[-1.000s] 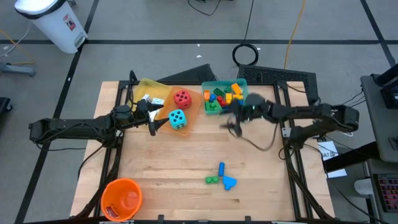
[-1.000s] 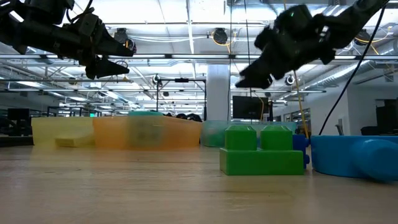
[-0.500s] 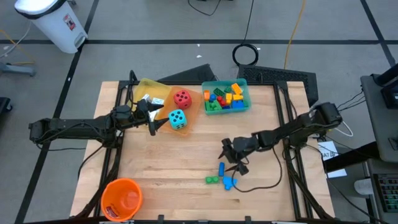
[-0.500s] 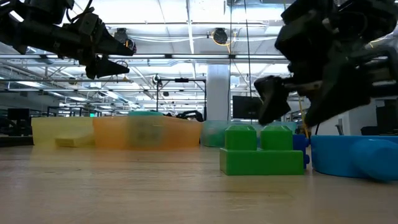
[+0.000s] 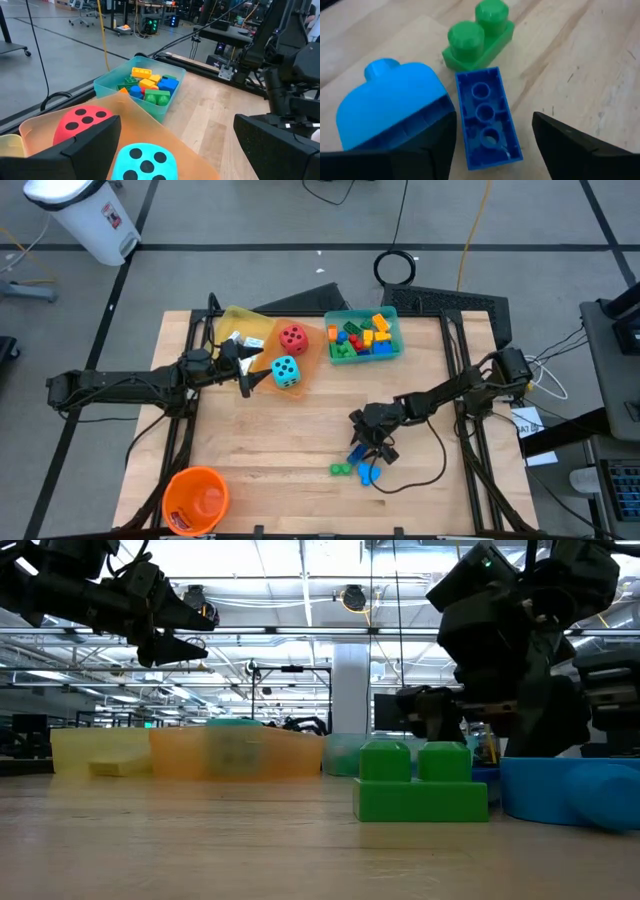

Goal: Pick & Place Toys
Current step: Put the blue game piece into the blue bin

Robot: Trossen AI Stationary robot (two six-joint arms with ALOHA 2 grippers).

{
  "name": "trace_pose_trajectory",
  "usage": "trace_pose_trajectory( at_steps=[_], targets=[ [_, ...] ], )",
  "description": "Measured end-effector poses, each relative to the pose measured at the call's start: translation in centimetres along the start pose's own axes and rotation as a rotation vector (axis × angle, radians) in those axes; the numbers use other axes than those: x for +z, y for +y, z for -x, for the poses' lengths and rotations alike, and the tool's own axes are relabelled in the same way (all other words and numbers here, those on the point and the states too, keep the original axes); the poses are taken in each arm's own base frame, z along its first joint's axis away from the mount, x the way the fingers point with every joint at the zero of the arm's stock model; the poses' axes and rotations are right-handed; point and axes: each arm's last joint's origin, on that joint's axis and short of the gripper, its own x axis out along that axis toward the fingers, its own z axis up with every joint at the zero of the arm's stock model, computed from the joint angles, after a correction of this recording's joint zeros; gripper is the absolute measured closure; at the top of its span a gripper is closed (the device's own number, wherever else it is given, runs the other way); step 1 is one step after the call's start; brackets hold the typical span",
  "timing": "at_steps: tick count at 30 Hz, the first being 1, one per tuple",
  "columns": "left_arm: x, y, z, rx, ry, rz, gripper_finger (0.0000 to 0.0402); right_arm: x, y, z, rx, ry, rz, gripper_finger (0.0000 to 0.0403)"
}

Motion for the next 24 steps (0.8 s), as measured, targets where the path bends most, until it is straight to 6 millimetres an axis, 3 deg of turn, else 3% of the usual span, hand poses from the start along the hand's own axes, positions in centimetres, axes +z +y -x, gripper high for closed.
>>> trace_pose_trajectory(
  at_steps=[15,20,24],
  targets=[
    [0.0,0.0,0.0,-0.001,0.001,0.005,0.0009,-0.3,0.1,0.0,0.009,0.038,-0.046,0.0299],
    [0.0,0.0,0.0,-0.001,0.002,0.006,0.0009,-0.2,-0.1,0.3,-0.032,0.047,-0.039,0.0305],
    [0.0,0.0,0.0,-0.001,0.002,0.006,0.0009,0.9,-0.4,2.0,-0.169,0.034,-0.029,0.0302]
  ],
)
